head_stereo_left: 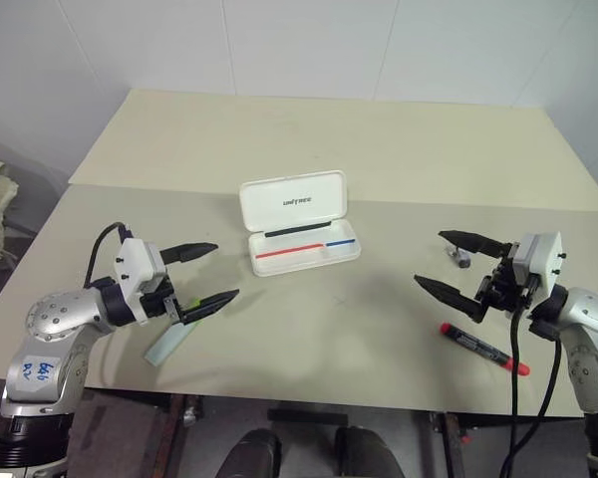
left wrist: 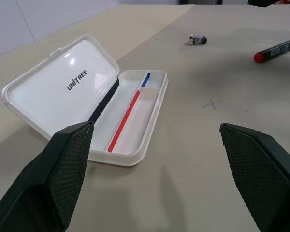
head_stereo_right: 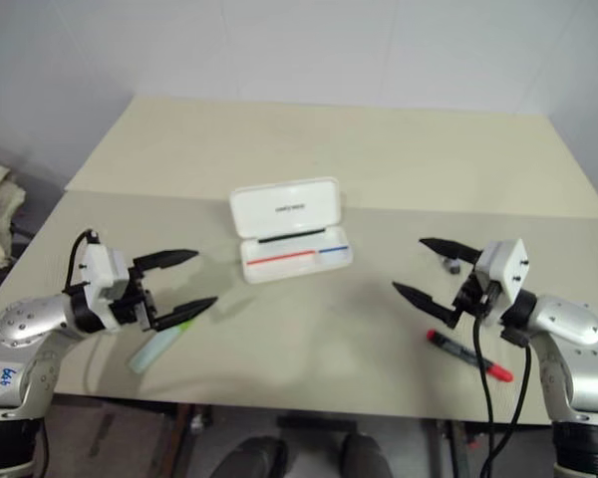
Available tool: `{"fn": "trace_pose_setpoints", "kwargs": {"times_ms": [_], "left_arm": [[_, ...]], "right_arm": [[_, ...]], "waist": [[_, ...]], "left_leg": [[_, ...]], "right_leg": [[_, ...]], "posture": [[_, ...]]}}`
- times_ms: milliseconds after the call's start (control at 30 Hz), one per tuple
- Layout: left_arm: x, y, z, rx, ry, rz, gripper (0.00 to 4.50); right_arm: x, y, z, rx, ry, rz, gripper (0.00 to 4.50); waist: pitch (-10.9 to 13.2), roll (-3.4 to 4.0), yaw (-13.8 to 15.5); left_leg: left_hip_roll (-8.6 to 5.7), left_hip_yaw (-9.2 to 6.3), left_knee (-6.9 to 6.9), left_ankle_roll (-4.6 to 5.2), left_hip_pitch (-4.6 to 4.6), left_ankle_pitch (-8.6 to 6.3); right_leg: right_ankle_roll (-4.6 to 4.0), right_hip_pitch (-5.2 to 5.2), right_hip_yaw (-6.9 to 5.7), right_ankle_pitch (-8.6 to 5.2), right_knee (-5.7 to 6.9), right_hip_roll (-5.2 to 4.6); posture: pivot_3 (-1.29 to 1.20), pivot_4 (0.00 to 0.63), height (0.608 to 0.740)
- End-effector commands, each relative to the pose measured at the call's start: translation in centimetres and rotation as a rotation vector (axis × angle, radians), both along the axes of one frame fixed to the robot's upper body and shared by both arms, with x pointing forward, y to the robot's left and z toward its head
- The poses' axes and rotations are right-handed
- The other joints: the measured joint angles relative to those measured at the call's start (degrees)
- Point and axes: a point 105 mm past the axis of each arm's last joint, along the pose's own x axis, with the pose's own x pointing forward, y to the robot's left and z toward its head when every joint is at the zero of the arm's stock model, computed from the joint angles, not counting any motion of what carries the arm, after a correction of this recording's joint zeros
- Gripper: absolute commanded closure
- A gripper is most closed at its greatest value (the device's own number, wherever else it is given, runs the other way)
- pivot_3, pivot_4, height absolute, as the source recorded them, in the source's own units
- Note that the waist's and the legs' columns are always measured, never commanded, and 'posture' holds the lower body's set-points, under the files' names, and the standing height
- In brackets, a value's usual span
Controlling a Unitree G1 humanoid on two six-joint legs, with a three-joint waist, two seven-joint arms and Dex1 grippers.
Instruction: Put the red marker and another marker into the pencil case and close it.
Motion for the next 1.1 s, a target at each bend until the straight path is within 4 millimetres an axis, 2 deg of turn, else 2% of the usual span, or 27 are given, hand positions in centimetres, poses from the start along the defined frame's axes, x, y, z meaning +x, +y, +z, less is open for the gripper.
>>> {"fn": "trace_pose_setpoints", "kwargs": {"times_ms": [33, 233, 400, 533, 633, 967, 1100], "left_arm": [[-0.2, -0.7, 1.3, 0.006, -0.044, -0.032, 0.03], [-0.2, -1.4, 1.3, -0.004, -0.039, -0.038, 0.03], [-0.1, -1.8, 0.8, 0.006, -0.038, -0.019, 0.03], [0.1, -2.1, 0.4, 0.013, -0.024, -0.006, 0.93], [0.9, -2.5, -0.1, 0.026, -0.021, 0.03, 1.94], [4.4, -3.9, -0.4, 0.075, 0.015, 0.078, 1.94], [5.4, -4.7, -0.9, 0.094, 0.085, 0.071, 1.94]], "right_arm": [[-0.3, 0.9, 0.7, 0.033, -0.024, 0.032, 0.0], [-0.9, 2.1, -0.1, 0.054, 0.007, 0.072, 0.0], [-0.7, 3.3, -0.2, 0.052, 0.013, 0.13, 0.0], [0.3, 4.7, 0.0, 0.071, -0.004, 0.182, 0.0], [0.5, 5.8, 0.2, 0.091, -0.018, 0.221, 0.0], [-0.7, 7.7, 0.2, 0.124, -0.022, 0.287, 0.0], [-0.5, 7.4, 0.1, 0.093, -0.025, 0.287, 0.0]], "waist": [[0.0, 0.0, 0.0], [0.0, 0.0, -0.01], [0.0, 0.0, -0.06], [0.0, 0.0, -0.18], [-0.01, -0.01, -0.05], [-0.01, -0.02, -0.09], [0.0, -0.02, -0.12]], "left_leg": [[0.0, 0.0, 0.0, 0.0, 0.0, 0.0], [-0.01, -0.04, -0.08, 0.01, 0.0, -0.01], [-0.02, -0.01, -0.04, 0.05, -0.01, -0.04], [0.0, 0.02, 0.0, 0.03, 0.01, -0.04], [0.01, 0.02, -0.01, 0.03, 0.01, -0.03], [-0.15, -0.24, -0.01, 0.09, -0.03, -0.09], [-0.12, -0.26, -0.02, 0.07, -0.04, -0.1]], "right_leg": [[0.0, 0.0, 0.0, 0.0, 0.0, 0.0], [0.0, -0.04, -0.01, 0.0, 0.04, 0.0], [0.0, -0.04, 0.0, 0.0, 0.03, 0.0], [0.0, -0.02, 0.0, 0.0, -0.01, 0.01], [0.0, -0.03, 0.0, 0.0, 0.01, 0.01], [0.0, -0.1, -0.08, 0.0, 0.2, 0.0], [0.0, -0.13, -0.44, 0.0, 0.2, 0.0]], "posture": [[0.0, 0.15, 0.74], [0.0, 0.15, 0.74], [0.0, 0.15, 0.74], [0.0, 0.15, 0.74], [0.0, 0.15, 0.74], [0.0, 0.15, 0.74], [0.0, 0.15, 0.74]]}}
